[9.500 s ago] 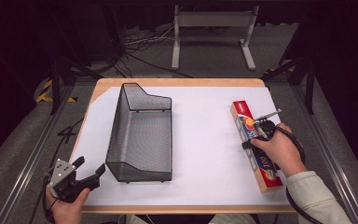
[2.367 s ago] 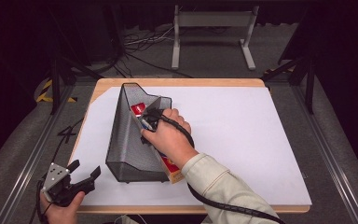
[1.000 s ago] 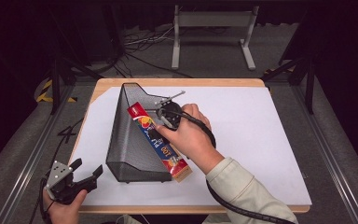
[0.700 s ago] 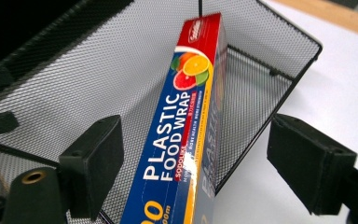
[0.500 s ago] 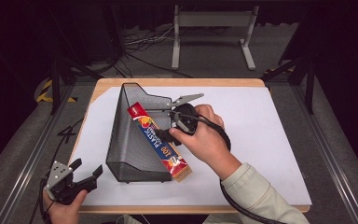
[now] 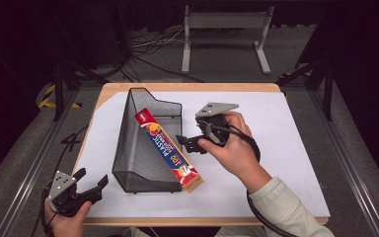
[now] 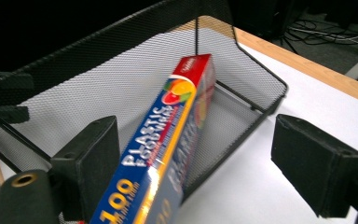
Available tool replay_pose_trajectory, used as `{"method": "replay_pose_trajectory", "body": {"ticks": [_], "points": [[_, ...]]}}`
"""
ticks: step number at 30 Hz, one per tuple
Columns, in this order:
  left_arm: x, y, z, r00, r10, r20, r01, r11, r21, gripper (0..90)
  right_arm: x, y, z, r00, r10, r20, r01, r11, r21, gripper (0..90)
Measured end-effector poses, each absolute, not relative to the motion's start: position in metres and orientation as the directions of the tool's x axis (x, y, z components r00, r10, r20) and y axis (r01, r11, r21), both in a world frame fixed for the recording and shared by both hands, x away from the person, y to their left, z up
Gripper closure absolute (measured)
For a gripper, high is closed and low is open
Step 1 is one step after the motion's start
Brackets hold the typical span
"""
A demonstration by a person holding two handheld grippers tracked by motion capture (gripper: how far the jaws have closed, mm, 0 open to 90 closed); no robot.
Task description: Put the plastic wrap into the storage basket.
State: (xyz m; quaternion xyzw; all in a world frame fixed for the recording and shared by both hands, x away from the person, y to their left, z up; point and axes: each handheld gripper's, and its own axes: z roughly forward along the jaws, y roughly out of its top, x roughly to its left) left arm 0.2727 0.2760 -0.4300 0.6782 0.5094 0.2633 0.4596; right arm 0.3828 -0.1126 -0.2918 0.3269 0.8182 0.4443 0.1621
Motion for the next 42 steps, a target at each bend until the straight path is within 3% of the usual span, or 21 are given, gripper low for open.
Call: {"method": "replay_pose_trajectory", "body": {"ticks": [26,39,42], "points": [[0.273,0.275,-0.430,0.340,0.934,-0.111,0.454,-0.060,0.889,18.6,0.374,-0.234,-0.306,-0.695,0.716,-0.066,0.313,0.384,0.869,14.7],[0.273,0.274,-0.430,0.344,0.933,-0.104,0.450,-0.067,0.890,18.6,0.367,-0.280,-0.341,-0.670,0.735,-0.105,0.290,0.390,0.874,12.8],[0.273,0.275,-0.430,0.344,0.933,-0.109,0.455,-0.064,0.888,18.6,0.366,-0.290,-0.351,-0.654,0.752,-0.083,0.277,0.340,0.899,12.7]]}}
